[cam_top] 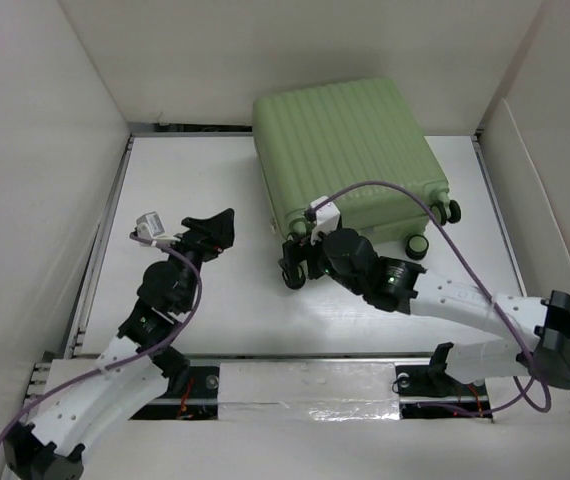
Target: Pack the luggage
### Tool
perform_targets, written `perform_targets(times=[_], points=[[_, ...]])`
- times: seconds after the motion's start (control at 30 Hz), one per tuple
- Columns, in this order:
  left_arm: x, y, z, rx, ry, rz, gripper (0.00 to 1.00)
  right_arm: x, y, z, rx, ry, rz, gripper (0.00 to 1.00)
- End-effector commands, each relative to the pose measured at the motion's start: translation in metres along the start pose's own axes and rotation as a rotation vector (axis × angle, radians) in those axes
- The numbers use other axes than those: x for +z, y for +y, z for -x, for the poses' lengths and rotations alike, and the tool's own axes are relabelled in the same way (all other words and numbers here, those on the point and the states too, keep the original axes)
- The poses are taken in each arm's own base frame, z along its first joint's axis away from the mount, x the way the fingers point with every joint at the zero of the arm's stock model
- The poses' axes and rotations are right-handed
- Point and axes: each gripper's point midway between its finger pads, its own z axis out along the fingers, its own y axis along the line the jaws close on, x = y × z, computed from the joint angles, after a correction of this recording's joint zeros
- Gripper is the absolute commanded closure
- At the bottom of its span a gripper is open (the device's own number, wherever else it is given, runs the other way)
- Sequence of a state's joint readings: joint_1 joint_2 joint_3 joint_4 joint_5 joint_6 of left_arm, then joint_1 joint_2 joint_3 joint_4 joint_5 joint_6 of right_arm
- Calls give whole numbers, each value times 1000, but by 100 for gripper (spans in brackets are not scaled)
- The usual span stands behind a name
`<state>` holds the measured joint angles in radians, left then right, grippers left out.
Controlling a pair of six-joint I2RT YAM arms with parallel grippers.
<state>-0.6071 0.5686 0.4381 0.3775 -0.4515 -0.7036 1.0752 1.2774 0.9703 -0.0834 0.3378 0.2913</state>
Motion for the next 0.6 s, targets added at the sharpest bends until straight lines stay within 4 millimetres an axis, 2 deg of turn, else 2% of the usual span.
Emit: perform_targets(times=[0.0,0.03,0.1,0.13,0.23,0.27,0.3,0.37,0.43,0.57], points=[[-19,-8,-6,-17,92,-49,1,-45,26,86,4,-221,123,0],[-28,-13,2,-27,93,-65,1,-63,16,100,14,-267,93,0],[-37,-21,11,-38,94,-95,1,-82,-2,105,16,-292,37,0],[-44,-26,20,-43,87,-112,1,-107,-20,121,48,-362,-18,0],[-59,-39,40,-36,71,-157,1,-142,-55,125,69,-420,-127,0],[-62,-42,45,-33,64,-167,1,-167,-67,133,92,-475,-139,0],[-65,-45,49,-27,59,-178,1,-173,-76,128,89,-473,-157,0],[-69,-51,59,-23,38,-203,1,-192,-91,131,120,-516,-182,0],[-69,-49,56,-13,40,-202,1,-190,-96,124,121,-505,-187,0],[-62,-50,46,-14,74,-199,1,-173,-84,116,118,-463,-132,0]])
